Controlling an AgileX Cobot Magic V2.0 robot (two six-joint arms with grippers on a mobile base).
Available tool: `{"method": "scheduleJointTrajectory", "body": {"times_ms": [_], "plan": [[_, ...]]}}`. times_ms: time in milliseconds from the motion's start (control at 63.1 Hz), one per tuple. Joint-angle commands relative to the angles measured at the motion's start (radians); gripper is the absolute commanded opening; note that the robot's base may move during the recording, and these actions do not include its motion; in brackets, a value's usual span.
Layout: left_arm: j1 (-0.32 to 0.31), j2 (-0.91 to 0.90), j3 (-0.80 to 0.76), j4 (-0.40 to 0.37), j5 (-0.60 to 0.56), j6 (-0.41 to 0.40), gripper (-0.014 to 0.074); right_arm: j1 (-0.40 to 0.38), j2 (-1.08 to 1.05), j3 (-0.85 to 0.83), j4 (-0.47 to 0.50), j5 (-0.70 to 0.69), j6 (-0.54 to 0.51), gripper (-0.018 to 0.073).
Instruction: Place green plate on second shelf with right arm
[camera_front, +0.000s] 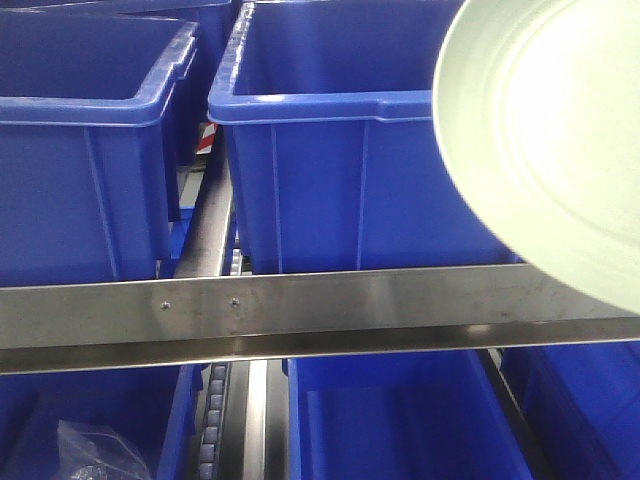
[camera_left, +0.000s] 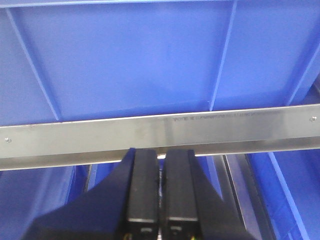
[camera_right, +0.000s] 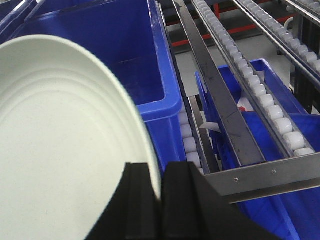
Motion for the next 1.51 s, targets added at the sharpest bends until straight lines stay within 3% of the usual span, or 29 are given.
{"method": "scheduleJointTrajectory", "body": {"times_ms": [0,967,1237,1490], "plan": [[-0.007,-0.023,0.041,0.004,-0.058,-0.002,0.0125,-0.008,0.002,-0.035,-0.005,-0.110,0.001,0.0048],[-0.007,-0.023,0.041,0.004,-0.058,-0.002,0.0125,-0.008,0.022,-0.059,-0.005,-0.143,0.001,0.0048],[-0.007,-0.023,0.041,0.004,-0.058,-0.002,0.0125,-0.008,0.267,-0.261,-0.005,-0.159,0.001,0.0048],[-0.007,-0.023,0.041,0.004,-0.058,-0.002,0.0125,0.004,0.620,-0.560,-0.005,-0.167,0.001,0.0048]]}}
